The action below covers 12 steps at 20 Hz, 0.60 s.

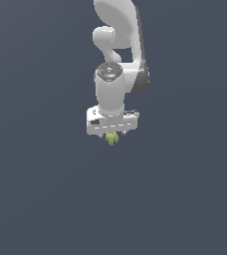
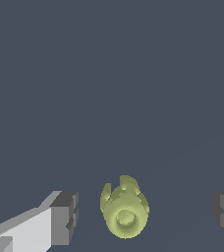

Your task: Pick up the object and move it to a goal position.

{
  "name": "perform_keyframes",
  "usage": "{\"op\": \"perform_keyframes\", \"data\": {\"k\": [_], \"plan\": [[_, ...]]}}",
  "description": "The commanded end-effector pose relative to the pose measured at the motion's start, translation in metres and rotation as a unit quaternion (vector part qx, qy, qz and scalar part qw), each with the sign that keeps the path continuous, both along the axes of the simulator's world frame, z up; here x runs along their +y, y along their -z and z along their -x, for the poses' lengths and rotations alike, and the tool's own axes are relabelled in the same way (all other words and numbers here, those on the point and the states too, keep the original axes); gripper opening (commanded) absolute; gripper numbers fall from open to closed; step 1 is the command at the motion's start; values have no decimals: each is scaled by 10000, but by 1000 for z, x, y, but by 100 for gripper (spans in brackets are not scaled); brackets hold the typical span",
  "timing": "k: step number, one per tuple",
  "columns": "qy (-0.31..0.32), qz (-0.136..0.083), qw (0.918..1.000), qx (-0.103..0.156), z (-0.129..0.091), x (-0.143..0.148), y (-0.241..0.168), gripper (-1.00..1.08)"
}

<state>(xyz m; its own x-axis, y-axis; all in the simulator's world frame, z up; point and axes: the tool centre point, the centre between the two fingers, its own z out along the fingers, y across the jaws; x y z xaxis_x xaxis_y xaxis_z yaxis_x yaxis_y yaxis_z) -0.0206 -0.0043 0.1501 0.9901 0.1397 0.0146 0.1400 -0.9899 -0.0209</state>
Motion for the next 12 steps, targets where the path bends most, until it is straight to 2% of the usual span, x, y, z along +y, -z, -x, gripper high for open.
{"op": "perform_keyframes", "data": {"k": [1, 6, 12], "plan": [[-292, 24, 9996, 2, 8, -1, 8, 100], [-992, 72, 9950, 9, 26, -4, 26, 100], [-1736, 107, 9847, 19, 48, -5, 44, 100]]}}
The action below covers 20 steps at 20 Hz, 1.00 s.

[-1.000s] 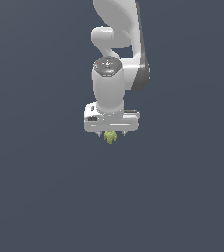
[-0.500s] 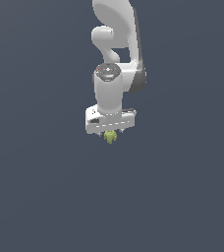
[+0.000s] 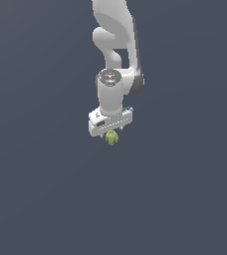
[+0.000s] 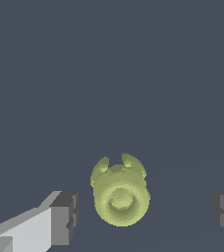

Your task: Pick up the object and move it to a goal position.

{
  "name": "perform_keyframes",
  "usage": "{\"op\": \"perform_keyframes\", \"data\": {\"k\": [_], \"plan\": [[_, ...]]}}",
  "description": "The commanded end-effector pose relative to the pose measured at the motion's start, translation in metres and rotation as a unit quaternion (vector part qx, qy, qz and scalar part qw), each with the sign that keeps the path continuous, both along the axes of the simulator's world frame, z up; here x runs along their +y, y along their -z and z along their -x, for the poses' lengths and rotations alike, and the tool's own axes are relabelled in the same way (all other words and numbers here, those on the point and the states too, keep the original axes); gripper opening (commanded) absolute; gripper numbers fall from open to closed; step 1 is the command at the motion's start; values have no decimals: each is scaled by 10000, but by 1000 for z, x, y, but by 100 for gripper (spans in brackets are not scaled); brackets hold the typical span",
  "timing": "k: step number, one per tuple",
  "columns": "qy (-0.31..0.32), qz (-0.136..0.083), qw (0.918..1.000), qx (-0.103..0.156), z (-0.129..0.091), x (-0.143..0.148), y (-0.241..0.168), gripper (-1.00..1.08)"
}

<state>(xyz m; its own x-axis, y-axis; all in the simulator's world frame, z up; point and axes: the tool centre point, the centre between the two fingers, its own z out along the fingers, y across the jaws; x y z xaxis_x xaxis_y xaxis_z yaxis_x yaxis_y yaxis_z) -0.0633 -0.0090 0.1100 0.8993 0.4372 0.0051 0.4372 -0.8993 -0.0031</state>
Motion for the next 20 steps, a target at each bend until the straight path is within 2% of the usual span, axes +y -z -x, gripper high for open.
{"op": "perform_keyframes", "data": {"k": [1, 10, 20], "plan": [[-285, 11, 9996, 2, 8, 0, 6, 100], [-855, 25, 9963, 13, 25, 0, 19, 100], [-895, 25, 9960, 15, 26, 0, 27, 100]]}}
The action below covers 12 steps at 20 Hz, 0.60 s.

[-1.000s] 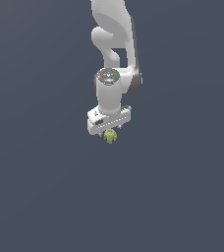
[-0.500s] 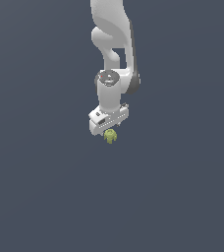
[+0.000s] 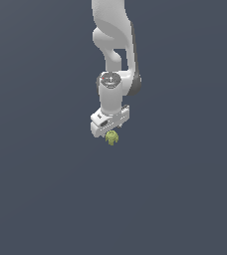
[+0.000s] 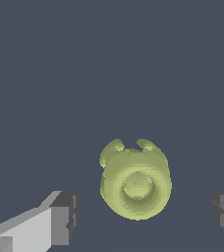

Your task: Pick up the object and move it to a goal position.

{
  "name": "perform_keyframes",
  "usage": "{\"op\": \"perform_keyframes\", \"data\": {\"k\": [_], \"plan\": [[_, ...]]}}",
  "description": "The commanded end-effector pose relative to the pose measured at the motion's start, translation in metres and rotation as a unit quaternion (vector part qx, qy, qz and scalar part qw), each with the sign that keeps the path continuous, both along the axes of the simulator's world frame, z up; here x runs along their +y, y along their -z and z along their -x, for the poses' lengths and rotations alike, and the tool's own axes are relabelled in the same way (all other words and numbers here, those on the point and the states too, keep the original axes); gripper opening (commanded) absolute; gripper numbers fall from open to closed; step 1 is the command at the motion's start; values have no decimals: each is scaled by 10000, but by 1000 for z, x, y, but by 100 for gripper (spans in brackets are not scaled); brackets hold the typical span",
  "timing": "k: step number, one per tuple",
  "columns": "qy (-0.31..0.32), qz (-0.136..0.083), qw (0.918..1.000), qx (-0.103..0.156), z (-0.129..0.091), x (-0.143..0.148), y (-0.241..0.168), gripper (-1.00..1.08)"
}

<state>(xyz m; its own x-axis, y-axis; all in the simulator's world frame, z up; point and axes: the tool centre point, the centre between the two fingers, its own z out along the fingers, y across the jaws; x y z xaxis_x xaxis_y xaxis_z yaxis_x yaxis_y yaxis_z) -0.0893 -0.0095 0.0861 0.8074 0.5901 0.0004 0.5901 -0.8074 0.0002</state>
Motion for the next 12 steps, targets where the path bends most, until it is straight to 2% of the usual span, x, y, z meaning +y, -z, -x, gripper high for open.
{"op": "perform_keyframes", "data": {"k": [1, 12], "plan": [[-3, 0, 10000, 4, 1, 0, 7, 100], [-24, 0, 10000, 3, 1, 0, 45, 100]]}}
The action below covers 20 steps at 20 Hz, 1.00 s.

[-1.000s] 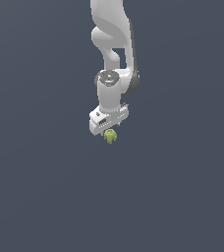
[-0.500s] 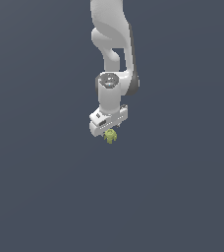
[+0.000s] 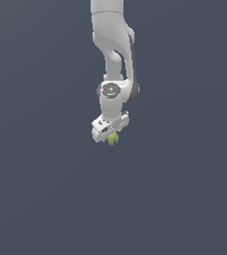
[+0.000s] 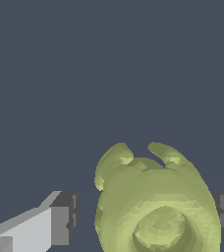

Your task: Pick up the object and move it to a goal position.

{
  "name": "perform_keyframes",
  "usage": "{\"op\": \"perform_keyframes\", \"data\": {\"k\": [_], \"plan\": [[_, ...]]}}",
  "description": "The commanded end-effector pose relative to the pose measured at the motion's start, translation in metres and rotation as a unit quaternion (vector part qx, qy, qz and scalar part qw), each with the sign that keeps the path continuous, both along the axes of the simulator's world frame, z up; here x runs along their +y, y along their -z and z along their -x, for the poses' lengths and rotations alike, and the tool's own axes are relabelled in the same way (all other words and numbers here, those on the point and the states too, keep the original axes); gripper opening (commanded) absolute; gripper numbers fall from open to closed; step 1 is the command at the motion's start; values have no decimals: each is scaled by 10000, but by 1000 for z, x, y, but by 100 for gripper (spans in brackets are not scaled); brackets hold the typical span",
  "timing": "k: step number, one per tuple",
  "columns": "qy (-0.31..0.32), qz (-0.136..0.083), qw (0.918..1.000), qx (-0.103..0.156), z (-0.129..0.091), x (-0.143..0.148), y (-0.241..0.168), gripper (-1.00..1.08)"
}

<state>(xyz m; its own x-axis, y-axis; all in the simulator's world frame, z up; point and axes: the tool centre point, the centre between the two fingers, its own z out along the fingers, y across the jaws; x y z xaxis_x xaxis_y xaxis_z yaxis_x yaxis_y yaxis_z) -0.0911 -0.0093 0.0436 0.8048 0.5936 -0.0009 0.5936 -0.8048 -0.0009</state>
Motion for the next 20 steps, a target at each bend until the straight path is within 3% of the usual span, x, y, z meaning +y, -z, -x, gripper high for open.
{"op": "perform_keyframes", "data": {"k": [1, 2, 3, 20], "plan": [[-2, 1, 10000, -6, -1, 0, 4, 100], [-2, 1, 10000, -6, -1, 0, 4, 100], [-2, 1, 10000, -6, -1, 0, 4, -100], [4, 4, 10000, -11, -2, -5, -10, -100]]}}
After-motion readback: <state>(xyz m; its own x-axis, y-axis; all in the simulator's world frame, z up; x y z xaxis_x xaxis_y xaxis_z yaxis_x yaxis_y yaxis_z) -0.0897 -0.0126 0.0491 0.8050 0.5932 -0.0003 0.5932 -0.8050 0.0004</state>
